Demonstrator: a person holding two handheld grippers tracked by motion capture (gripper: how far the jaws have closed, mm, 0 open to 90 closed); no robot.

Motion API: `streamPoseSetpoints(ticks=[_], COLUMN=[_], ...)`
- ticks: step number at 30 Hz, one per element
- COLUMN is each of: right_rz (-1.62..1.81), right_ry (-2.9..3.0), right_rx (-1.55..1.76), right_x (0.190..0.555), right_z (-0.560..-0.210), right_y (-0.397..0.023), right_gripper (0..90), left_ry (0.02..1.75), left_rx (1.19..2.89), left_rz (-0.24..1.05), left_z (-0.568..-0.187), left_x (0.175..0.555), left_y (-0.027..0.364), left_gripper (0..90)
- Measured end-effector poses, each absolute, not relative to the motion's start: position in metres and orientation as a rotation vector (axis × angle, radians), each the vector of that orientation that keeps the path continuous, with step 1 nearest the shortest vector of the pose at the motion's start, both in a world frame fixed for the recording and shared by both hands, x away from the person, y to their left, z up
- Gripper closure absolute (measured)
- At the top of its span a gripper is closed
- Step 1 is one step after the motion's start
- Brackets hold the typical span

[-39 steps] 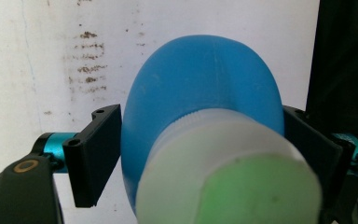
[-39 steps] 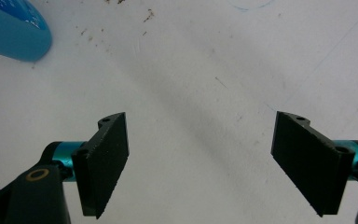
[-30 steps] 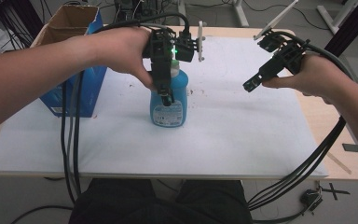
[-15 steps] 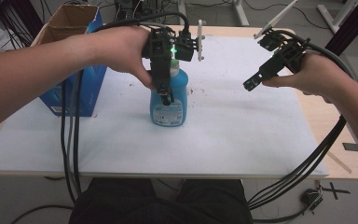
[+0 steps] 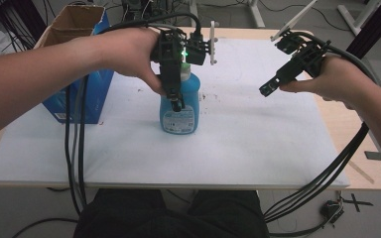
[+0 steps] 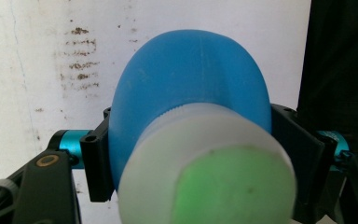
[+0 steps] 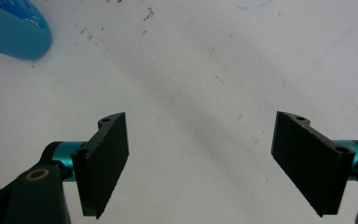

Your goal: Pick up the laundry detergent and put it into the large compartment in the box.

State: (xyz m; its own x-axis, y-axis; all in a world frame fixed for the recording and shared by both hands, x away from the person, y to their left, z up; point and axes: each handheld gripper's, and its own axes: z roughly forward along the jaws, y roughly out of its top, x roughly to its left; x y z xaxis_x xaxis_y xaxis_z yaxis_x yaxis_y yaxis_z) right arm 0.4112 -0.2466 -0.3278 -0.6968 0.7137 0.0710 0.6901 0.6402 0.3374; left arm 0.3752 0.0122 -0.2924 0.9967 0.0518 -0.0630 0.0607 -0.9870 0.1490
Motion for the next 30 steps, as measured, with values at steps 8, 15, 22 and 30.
streamPoseSetpoints(ticks=[8,15,22,30], right_rz=[0.525,0.527,0.526,0.533], right_ry=[2.781,2.781,2.787,2.782], right_rx=[1.193,1.196,1.198,1.198], right_x=[0.4105,0.4105,0.4099,0.4090], right_z=[-0.3281,-0.3288,-0.3302,-0.3297], right_y=[-0.2465,-0.2470,-0.2474,-0.2492], right_gripper=[18.3,18.3,18.3,18.3], left_ry=[0.083,0.089,0.091,0.071], left_rx=[2.993,3.004,3.007,3.020], left_rz=[-0.066,-0.045,-0.036,-0.011], left_z=[-0.2914,-0.2901,-0.2886,-0.2869], left_x=[0.3758,0.3766,0.3770,0.3723], left_y=[0.0122,0.0103,0.0100,0.0076], left_gripper=[29.4,33.8,36.7,37.6])
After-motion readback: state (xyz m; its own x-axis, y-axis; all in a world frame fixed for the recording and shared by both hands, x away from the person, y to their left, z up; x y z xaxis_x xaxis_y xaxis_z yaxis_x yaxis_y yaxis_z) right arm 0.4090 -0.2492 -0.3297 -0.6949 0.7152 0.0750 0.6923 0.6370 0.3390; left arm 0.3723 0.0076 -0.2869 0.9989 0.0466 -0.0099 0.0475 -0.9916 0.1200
